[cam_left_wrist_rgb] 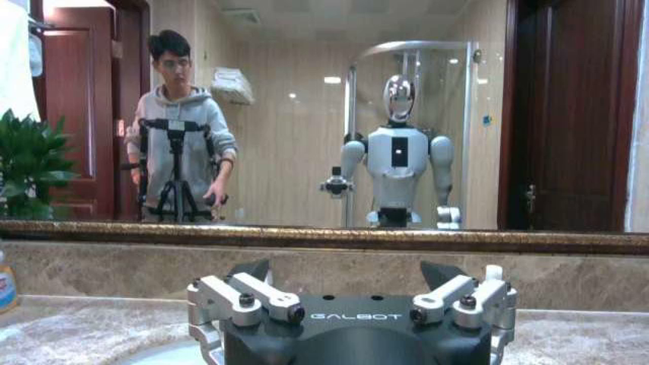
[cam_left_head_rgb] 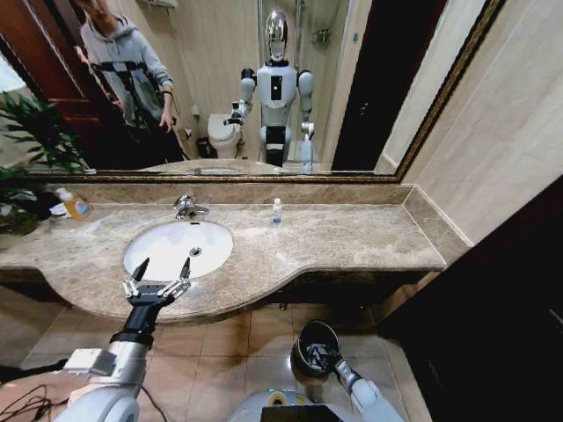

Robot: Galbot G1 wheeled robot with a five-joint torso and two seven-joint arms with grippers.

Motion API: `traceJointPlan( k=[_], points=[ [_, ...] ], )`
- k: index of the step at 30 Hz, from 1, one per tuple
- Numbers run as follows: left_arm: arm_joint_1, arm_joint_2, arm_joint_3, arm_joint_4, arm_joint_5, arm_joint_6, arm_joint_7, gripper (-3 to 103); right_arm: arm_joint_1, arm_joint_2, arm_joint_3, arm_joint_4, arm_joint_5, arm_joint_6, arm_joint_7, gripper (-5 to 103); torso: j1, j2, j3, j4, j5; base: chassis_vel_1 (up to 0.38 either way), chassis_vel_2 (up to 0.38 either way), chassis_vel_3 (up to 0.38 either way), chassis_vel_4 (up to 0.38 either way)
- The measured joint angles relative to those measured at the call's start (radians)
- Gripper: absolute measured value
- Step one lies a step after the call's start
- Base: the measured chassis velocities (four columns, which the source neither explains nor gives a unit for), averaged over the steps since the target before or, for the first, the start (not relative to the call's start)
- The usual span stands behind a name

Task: Pick up the trash from the sink and place it in the trash bin.

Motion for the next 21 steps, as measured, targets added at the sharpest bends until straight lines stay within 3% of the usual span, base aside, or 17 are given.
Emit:
traceJointPlan(
  k=[2, 3, 5, 8, 13, 15, 17, 21],
  points=[
    [0.0, 0.0, 0.0, 0.0, 0.0, 0.0, 0.0, 100, -0.005, -0.003, 0.002, 0.009, 0.01, 0.0, 0.0, 51, 0.0, 0.0, 0.0, 0.0, 0.0001, 0.0, 0.0, 0.0, 0.0],
    [0.0, 0.0, 0.0, 0.0, 0.0, 0.0, 0.0, 100, -0.012, -0.008, 0.003, 0.019, 0.025, 0.0, 0.001, 62, 0.0, 0.0, 0.0, 0.0, 0.0001, 0.0, 0.0, 0.0, 0.0],
    [0.0, 0.0, 0.0, 0.0, 0.0, 0.0, 0.0, 100, -0.018, -0.014, 0.004, 0.028, 0.035, 0.0, 0.001, 62, 0.0, 0.0, 0.0, 0.0001, 0.0001, 0.0, 0.0, 0.0, 0.0],
    [0.0, 0.0, 0.0, 0.0, 0.0, 0.0, 0.0, 100, -0.055, -0.038, 0.007, 0.082, 0.073, -0.002, 0.002, 79, 0.0, 0.0, 0.0, 0.0, 0.0004, 0.0, 0.0, 0.0, 0.0],
    [0.0, 0.0, 0.0, 0.0, 0.0, 0.0, 0.0, 100, -0.169, -0.095, 0.037, 0.265, 0.162, 0.063, 0.026, 98, 0.0, 0.0, 0.0, 0.0, 0.0002, 0.0, 0.0, 0.0, 0.0],
    [0.0, 0.0, 0.0, 0.0, 0.0, 0.0, 0.0, 100, -0.184, -0.1, 0.043, 0.282, 0.172, 0.081, 0.033, 98, 0.0, 0.0, 0.0, 0.0, -0.0003, 0.0, 0.0, 0.0, 0.0],
    [0.0, 0.0, 0.0, 0.0, 0.0, 0.0, 0.0, 100, -0.226, -0.101, 0.079, 0.337, 0.18, 0.154, 0.079, 100, 0.0, 0.0, 0.0, -0.0001, 0.0003, 0.0, 0.0, 0.0, 0.0],
    [0.0, 0.0, 0.0, 0.0, 0.0, 0.0, 0.0, 100, -0.275, -0.1, 0.096, 0.419, 0.214, 0.165, 0.135, 100, 0.0, 0.0, 0.0, 0.0, 0.0002, 0.0, 0.0, 0.0, 0.0]
  ],
)
